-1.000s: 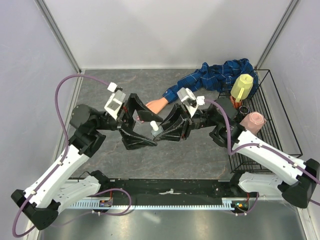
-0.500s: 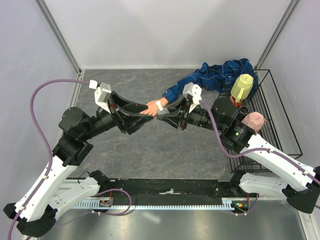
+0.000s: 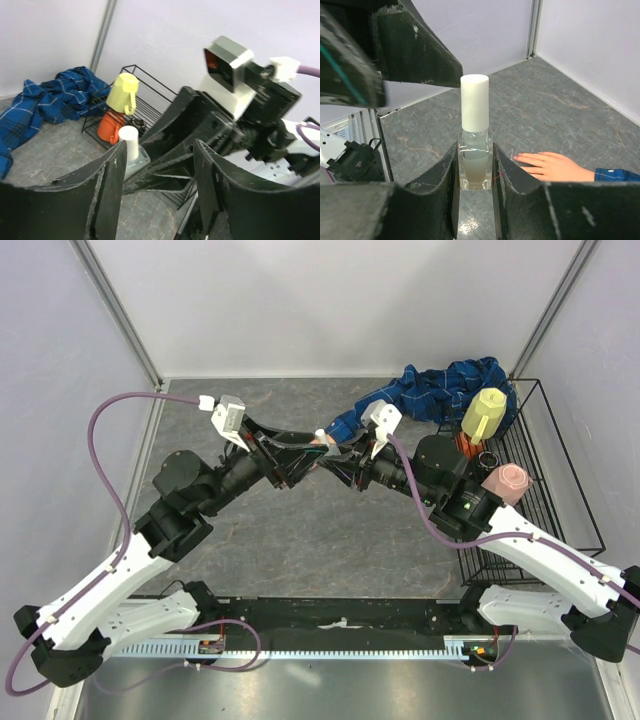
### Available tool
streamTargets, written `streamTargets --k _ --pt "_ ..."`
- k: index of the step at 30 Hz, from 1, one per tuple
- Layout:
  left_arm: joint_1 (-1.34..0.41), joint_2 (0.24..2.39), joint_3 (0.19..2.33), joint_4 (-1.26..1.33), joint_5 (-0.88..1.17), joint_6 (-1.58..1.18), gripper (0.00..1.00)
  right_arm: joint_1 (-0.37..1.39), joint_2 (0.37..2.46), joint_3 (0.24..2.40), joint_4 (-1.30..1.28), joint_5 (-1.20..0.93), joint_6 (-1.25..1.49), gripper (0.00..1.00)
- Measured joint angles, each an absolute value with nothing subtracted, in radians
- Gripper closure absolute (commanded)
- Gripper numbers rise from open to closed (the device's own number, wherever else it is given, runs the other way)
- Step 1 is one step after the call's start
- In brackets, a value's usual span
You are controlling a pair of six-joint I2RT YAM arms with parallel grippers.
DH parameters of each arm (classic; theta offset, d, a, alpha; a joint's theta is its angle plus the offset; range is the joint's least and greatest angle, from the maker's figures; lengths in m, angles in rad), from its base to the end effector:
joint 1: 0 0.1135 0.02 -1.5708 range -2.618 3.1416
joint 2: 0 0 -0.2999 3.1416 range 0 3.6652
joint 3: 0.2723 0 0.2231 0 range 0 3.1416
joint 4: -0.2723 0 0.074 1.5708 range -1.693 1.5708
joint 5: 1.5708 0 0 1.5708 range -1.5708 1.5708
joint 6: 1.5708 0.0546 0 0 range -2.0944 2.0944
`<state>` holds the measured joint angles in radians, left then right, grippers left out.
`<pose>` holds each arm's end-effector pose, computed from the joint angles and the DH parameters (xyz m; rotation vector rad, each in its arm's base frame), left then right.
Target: Paint the nails
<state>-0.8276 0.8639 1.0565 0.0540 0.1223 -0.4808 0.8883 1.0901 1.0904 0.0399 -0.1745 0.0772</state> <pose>0.0959 -0.1142 0.4729 0.3552 1.3809 -1.1788 0.1338 0.1797 0.4446 -0.7624 1.4078 0.8941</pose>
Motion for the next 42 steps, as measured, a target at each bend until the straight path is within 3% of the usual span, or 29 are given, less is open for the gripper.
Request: streamTargets --k 6,16,24,28,29,35,42 --pt "-0.859 0.881 1.053 0.066 0.014 -0.472 0.44 0.889 1.090 1.091 0.042 -0.174 0.077 1.00" --pt "-0.878 0.927 1.053 0.062 -0.052 -0.471 0.54 0.893 1.090 1.099 0.044 -0.174 0.078 1.00" --pt "-0.878 0.927 1.053 0.070 -0.043 -0.470 0.80 0.893 1.090 1.101 0.044 -0.179 0.078 1.00" --pt "-0.876 0.924 1.048 0.089 -0.013 -0.466 0.98 0.893 1.081 1.101 0.044 -0.187 0.083 1.00" --pt "-0.876 0.921 1.044 0.096 -0.003 -0.466 0.98 0.893 1.077 1.101 0.043 -0.191 0.084 1.00" --pt "-0.865 0.883 1.015 0.171 0.170 -0.442 0.98 0.900 1.032 1.101 0.044 -0.270 0.115 1.00" --pt "-0.849 0.885 1.016 0.325 0.572 -0.416 0.98 0.901 0.999 1.100 0.144 -0.618 0.250 1.00"
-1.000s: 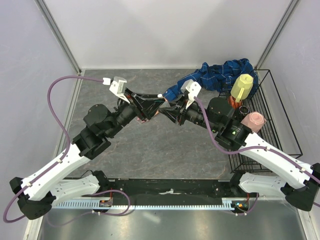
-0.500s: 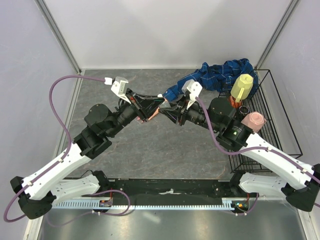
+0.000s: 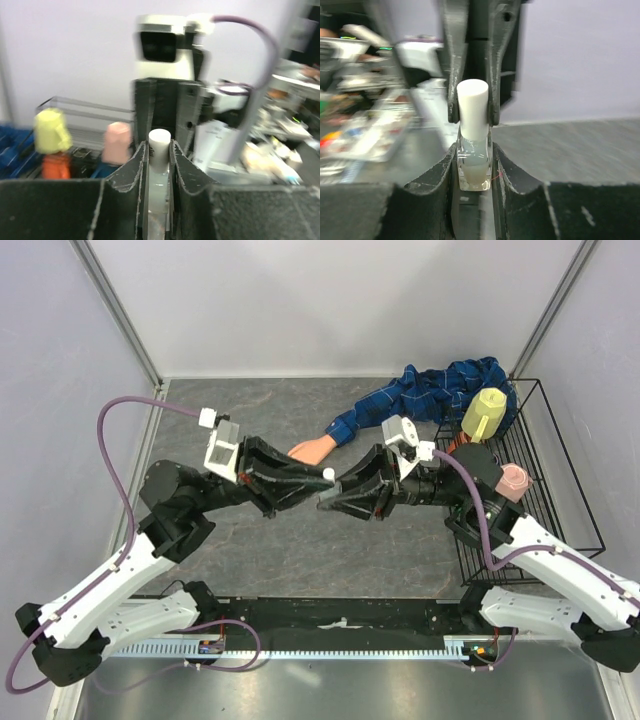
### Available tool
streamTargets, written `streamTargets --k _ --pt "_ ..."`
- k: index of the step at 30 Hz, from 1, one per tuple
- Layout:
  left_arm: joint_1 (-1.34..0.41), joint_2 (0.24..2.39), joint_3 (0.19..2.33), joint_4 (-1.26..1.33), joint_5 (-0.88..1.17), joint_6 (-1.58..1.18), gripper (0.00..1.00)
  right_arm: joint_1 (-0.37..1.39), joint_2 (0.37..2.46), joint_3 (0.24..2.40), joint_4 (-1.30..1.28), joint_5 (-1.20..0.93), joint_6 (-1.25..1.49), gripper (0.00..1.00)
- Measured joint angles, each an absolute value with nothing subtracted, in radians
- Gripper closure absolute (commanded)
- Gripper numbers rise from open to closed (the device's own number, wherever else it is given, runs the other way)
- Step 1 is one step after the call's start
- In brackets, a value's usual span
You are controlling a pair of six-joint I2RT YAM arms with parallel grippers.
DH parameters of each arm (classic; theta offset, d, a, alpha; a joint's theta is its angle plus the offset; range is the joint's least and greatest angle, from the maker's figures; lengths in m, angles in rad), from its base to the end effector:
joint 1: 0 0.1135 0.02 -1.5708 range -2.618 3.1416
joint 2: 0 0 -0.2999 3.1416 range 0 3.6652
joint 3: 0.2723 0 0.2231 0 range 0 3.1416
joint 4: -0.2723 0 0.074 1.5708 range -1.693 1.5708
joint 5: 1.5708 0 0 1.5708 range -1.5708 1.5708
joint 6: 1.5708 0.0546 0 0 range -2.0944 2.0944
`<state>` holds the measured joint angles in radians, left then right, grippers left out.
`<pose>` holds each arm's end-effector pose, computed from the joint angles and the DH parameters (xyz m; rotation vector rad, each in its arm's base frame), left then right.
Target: Paint the nails
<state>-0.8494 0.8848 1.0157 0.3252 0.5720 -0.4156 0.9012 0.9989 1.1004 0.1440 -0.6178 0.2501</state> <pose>0.0722 -0.1268 0.4859 0.8057 1.0429 -1.4132 0.0871 0.1610 0.4759 -0.9903 1.1435 1.3516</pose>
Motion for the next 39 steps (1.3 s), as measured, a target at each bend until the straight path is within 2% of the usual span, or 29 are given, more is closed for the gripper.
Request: streamTargets --k 5,11,14,15,17,18,20,23,26,29,32,33,39 --pt "-0.851 0.904 1.014 0.490 0.825 -0.487 0.98 0.911 1.032 1.071 0.367 -0.876 0.441 1.00" --pt "-0.856 0.918 0.999 0.583 0.922 -0.564 0.98 0.913 1.053 1.053 0.466 -0.995 0.574 1.00" --pt "-0.859 0.911 1.012 0.525 0.912 -0.551 0.75 0.913 1.055 1.052 0.461 -1.000 0.579 1.00" --pt "-0.860 0.906 1.026 0.476 0.902 -0.537 0.60 0.913 1.054 1.052 0.449 -0.995 0.564 1.00" --pt "-0.861 0.896 1.057 0.369 0.868 -0.496 0.47 0.912 1.046 1.056 0.403 -0.959 0.519 1.00" --pt "-0.864 0.888 1.068 0.308 0.855 -0.477 0.33 0.910 1.043 1.066 0.370 -0.924 0.485 1.00" --pt "-0.871 0.877 1.088 0.226 0.807 -0.436 0.15 0.905 1.039 1.089 0.293 -0.866 0.424 1.00" --pt "-0.875 0.850 1.108 0.110 0.709 -0.380 0.07 0.902 1.039 1.138 0.165 -0.741 0.315 1.00" --pt "-0.878 0.817 1.111 0.015 0.575 -0.345 0.06 0.900 1.040 1.177 0.069 -0.611 0.221 1.00" --pt "-0.878 0.794 1.111 -0.048 0.412 -0.339 0.12 0.899 1.047 1.214 -0.009 -0.500 0.145 1.00" --pt "-0.878 0.793 1.111 -0.062 0.280 -0.344 0.29 0.899 1.060 1.242 -0.062 -0.411 0.094 1.00" --pt "-0.878 0.798 1.111 -0.059 0.240 -0.348 0.39 0.899 1.067 1.251 -0.077 -0.384 0.079 1.00" --pt "-0.879 0.904 1.132 -0.019 0.105 -0.381 0.41 0.901 1.112 1.269 -0.138 -0.264 0.032 1.00"
